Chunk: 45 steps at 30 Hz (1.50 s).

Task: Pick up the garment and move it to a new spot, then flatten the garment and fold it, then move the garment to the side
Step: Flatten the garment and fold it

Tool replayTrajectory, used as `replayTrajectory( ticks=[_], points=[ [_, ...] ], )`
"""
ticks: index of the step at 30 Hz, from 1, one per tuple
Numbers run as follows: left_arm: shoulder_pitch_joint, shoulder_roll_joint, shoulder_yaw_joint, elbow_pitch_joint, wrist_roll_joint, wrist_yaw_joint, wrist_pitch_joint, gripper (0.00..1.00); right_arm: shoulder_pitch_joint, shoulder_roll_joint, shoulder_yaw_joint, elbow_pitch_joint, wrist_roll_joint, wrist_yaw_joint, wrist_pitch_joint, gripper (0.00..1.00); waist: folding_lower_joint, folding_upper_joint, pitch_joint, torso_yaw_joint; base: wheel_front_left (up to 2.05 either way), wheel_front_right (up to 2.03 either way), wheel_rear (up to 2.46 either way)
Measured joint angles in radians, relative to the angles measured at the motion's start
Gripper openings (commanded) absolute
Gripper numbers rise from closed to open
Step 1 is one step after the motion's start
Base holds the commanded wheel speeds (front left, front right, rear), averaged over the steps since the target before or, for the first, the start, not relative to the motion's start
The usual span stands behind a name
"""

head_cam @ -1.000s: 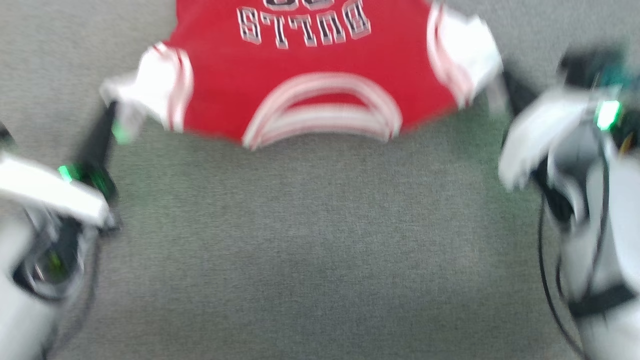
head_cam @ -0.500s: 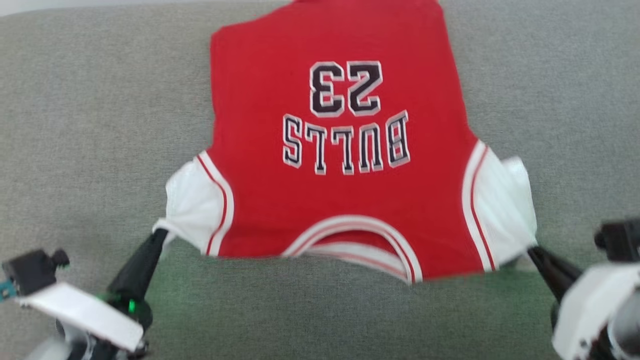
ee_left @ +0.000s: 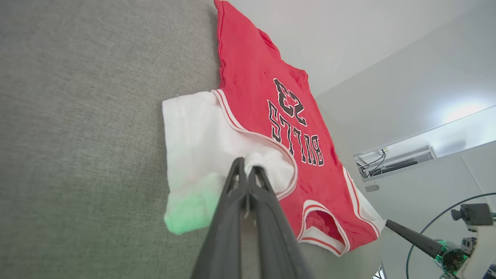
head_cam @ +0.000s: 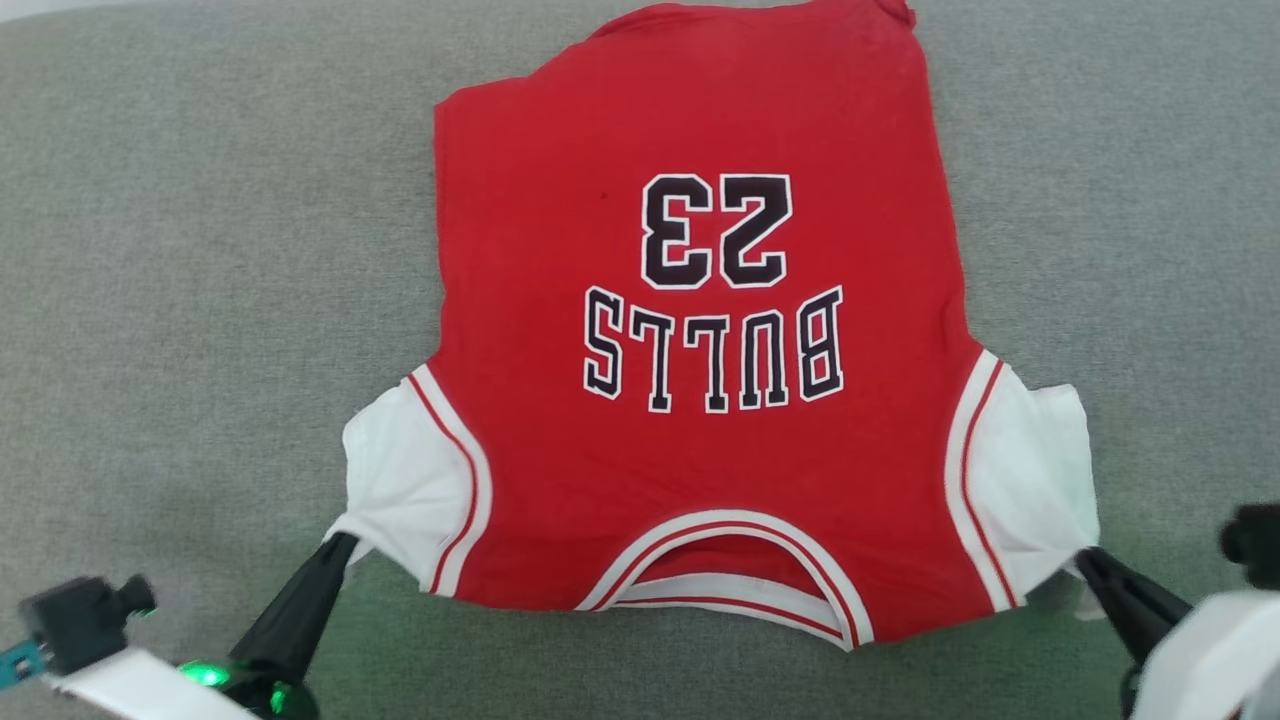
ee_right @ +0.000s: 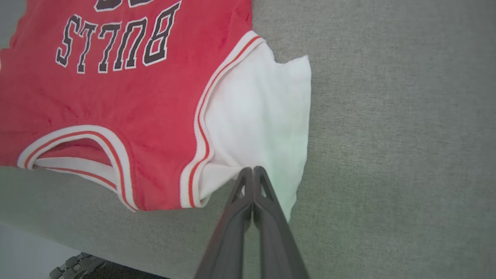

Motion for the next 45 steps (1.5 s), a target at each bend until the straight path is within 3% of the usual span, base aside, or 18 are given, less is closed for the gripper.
replayTrajectory(
  ticks=[10,17,18,19,20,28,34,38,45],
  points=[
    [-0.130,-0.042,-0.089,0.050,0.024,0.000,0.000,0.00,-0.084,-0.035,0.087,0.224,-0.112,0.000,-0.019,0.00,0.0000,0.0000,0.018,0.031,0.00,0.00,0.00],
    [-0.163,-0.050,-0.132,0.090,0.046,0.000,0.000,0.00,-0.095,-0.001,0.145,0.293,-0.113,0.000,-0.073,0.04,-0.0001,0.0000,0.036,0.038,0.00,0.00,0.00],
    [-0.167,-0.053,-0.136,0.091,0.046,0.000,0.000,0.00,-0.097,0.000,0.150,0.297,-0.114,0.000,-0.076,0.17,0.0000,0.0000,0.036,0.037,0.00,0.00,0.00],
    [-0.170,-0.054,-0.138,0.092,0.047,0.000,0.000,0.00,-0.099,-0.001,0.155,0.298,-0.117,0.000,-0.083,0.48,0.0000,0.0000,0.037,0.036,0.00,0.00,0.00],
    [-0.171,-0.054,-0.138,0.093,0.047,0.000,0.000,0.00,-0.101,-0.002,0.160,0.295,-0.122,0.000,-0.088,1.00,0.0000,0.0000,0.037,0.035,0.00,0.00,0.00],
    [-0.174,-0.052,-0.136,0.079,0.056,0.000,0.000,0.00,-0.121,-0.019,0.133,0.127,-0.110,0.000,-0.062,1.00,-0.0001,0.0000,0.048,0.034,0.00,0.00,0.00],
    [-0.186,-0.058,-0.130,0.045,0.068,0.000,0.000,0.00,-0.323,-0.024,0.037,0.044,-0.101,0.000,0.033,1.00,0.0000,0.0000,0.073,0.053,0.00,0.00,0.00],
    [-0.223,-0.064,-0.144,0.019,0.082,0.000,0.000,0.00,-0.582,0.007,-0.006,0.176,-0.104,0.000,0.077,1.00,-0.0001,0.0000,0.100,0.074,0.00,0.00,0.00],
    [-0.306,-0.063,-0.206,-0.042,0.097,0.000,0.000,0.00,-0.984,0.046,-0.035,0.578,-0.238,0.000,0.077,1.00,0.0000,0.0000,0.157,0.144,0.00,0.00,0.00]
  ],
)
